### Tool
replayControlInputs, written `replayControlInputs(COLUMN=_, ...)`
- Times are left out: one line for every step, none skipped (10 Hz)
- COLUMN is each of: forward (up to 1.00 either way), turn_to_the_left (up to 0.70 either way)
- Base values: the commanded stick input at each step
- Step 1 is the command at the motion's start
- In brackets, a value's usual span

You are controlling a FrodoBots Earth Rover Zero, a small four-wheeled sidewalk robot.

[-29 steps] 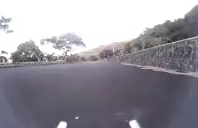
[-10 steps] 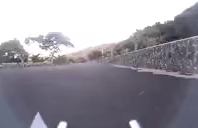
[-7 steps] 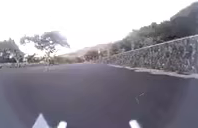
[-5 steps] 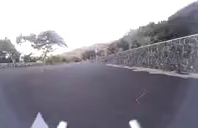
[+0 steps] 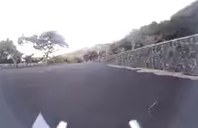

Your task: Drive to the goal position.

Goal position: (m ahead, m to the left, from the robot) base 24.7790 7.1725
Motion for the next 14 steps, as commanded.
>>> replayControlInputs(forward=0.7, turn_to_the_left=0.0)
replayControlInputs(forward=0.7, turn_to_the_left=0.0)
replayControlInputs(forward=0.7, turn_to_the_left=0.0)
replayControlInputs(forward=0.7, turn_to_the_left=0.0)
replayControlInputs(forward=0.7, turn_to_the_left=0.0)
replayControlInputs(forward=0.7, turn_to_the_left=0.0)
replayControlInputs(forward=0.7, turn_to_the_left=0.0)
replayControlInputs(forward=0.7, turn_to_the_left=0.0)
replayControlInputs(forward=0.7, turn_to_the_left=0.0)
replayControlInputs(forward=0.7, turn_to_the_left=0.0)
replayControlInputs(forward=0.7, turn_to_the_left=0.0)
replayControlInputs(forward=0.7, turn_to_the_left=0.0)
replayControlInputs(forward=0.7, turn_to_the_left=0.0)
replayControlInputs(forward=0.7, turn_to_the_left=0.0)
